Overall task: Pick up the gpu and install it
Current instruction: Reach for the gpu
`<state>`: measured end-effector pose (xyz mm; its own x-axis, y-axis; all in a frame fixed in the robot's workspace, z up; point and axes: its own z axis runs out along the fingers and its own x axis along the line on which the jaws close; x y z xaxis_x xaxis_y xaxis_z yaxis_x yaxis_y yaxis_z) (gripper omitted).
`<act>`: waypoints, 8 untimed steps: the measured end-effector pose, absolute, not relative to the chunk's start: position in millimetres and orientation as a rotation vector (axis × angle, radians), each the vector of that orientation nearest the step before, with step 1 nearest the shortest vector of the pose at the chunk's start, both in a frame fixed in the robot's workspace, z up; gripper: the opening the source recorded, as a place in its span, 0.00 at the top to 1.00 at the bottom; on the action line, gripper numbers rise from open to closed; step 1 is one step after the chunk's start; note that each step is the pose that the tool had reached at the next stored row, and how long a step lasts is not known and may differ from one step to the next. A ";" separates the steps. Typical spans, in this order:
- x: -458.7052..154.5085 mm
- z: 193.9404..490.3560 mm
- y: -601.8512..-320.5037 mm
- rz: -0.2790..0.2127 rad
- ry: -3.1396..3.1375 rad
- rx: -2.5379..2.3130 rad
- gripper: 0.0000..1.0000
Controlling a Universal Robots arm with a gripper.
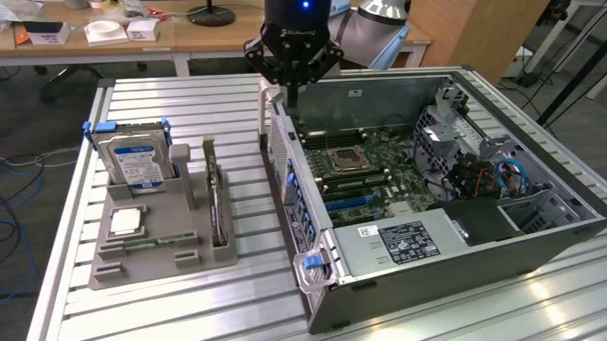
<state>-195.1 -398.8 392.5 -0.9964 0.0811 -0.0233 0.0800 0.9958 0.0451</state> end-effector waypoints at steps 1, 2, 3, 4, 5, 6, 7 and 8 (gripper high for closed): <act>-196.3 392.4 -398.8 0.069 3.113 0.126 0.89; -197.6 392.4 -398.8 0.069 3.113 0.126 0.89; -198.8 392.4 -398.8 0.069 3.113 0.126 0.89; -200.0 392.4 -398.8 0.069 3.113 0.126 0.89; -201.2 392.4 -398.8 0.069 3.113 0.126 0.89; -202.4 392.4 -398.8 0.069 3.113 0.126 0.89; -203.6 392.4 -398.8 0.069 3.113 0.126 0.89; -204.8 392.4 -398.8 0.069 3.113 0.126 0.89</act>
